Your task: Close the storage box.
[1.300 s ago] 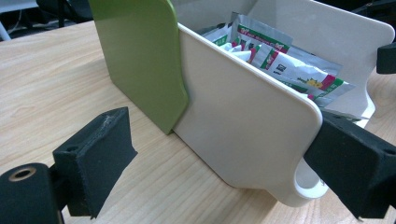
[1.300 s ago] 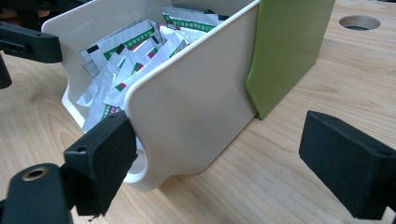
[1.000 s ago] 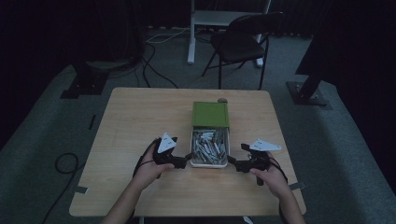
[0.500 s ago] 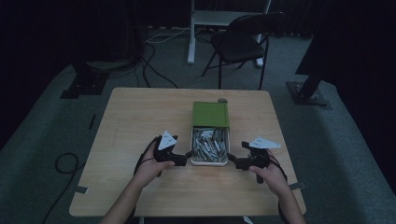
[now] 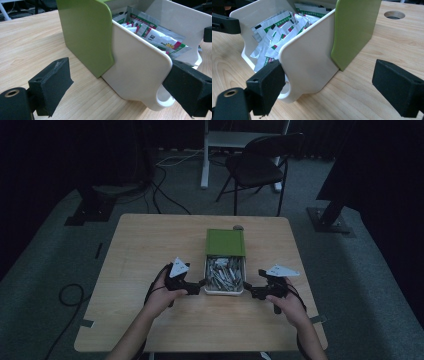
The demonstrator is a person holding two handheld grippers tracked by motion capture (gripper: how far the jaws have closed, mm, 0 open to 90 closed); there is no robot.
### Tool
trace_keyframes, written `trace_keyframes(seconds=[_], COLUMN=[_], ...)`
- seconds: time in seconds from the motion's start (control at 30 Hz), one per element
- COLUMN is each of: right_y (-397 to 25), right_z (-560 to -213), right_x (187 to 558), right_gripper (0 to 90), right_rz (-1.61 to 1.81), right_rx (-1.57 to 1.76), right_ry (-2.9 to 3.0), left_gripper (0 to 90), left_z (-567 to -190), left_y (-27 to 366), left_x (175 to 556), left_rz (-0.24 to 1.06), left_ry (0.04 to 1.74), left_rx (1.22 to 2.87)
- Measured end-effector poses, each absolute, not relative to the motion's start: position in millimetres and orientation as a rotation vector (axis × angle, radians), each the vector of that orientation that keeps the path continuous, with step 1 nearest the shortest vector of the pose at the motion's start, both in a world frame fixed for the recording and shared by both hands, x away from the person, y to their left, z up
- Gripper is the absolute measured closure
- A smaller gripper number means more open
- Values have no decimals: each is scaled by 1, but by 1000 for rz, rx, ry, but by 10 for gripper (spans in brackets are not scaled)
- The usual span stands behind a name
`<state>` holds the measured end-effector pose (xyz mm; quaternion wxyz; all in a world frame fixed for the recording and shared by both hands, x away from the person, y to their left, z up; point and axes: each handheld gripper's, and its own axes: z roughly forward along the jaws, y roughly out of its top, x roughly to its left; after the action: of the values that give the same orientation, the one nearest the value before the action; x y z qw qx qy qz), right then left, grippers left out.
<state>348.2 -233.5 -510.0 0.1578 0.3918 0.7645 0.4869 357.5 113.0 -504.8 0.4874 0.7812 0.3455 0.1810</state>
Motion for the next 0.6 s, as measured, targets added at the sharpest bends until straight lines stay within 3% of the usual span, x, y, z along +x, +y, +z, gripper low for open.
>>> trace_keyframes(seconds=[0.6], right_y=[-232], right_z=[-506], right_x=[358], right_gripper=[112], right_rz=[1369], right_rx=[1138], right_ry=[2166], left_gripper=[98], left_z=[-502], left_y=[111], left_x=[366], left_rz=[455], left_ry=[860], left_rx=[1888])
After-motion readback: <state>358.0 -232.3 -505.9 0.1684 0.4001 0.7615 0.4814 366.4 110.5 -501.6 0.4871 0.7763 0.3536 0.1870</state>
